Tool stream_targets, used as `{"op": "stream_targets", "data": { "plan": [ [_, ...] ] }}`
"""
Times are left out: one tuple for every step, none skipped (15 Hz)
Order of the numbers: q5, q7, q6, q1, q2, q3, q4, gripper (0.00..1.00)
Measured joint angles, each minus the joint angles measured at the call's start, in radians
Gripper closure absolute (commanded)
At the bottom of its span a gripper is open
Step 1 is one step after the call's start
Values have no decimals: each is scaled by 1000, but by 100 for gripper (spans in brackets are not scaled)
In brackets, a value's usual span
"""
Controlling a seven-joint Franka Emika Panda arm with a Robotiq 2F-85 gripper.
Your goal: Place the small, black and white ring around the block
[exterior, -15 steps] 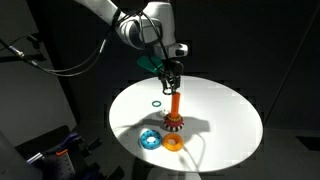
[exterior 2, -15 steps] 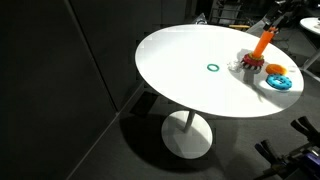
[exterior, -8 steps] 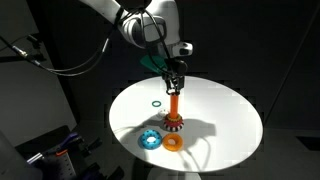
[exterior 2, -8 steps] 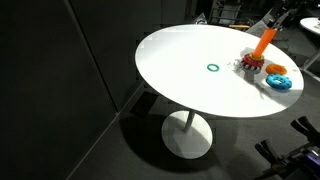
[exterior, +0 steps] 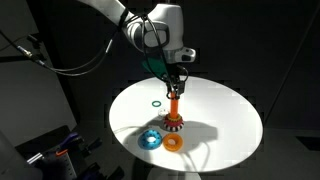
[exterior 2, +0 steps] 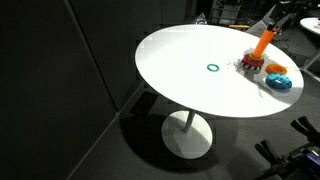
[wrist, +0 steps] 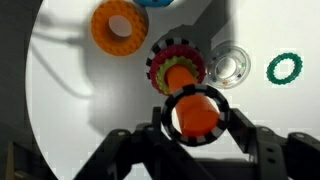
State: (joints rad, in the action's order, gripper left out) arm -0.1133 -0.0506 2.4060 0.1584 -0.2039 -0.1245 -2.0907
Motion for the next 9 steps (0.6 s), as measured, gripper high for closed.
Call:
{"op": "stream_targets", "data": {
  "plan": [
    [-11, -4, 0, 1, -5, 0, 2, 57],
    [-22, -10, 0, 2, -10, 0, 4, 57],
    [-32, -15, 0, 2, -15, 0, 8, 57],
    [-39, -18, 0, 3, -21, 0, 14, 57],
    [-43, -19, 0, 3, -27, 0, 21, 57],
    [-48, -20, 0, 3, -33, 0, 28, 57],
    [-52, -21, 0, 3, -38, 0, 36, 57],
    [-54, -22, 0, 3, -42, 1, 44, 57],
    [-54, -22, 0, 3, -45, 1, 51, 57]
  ]
}}
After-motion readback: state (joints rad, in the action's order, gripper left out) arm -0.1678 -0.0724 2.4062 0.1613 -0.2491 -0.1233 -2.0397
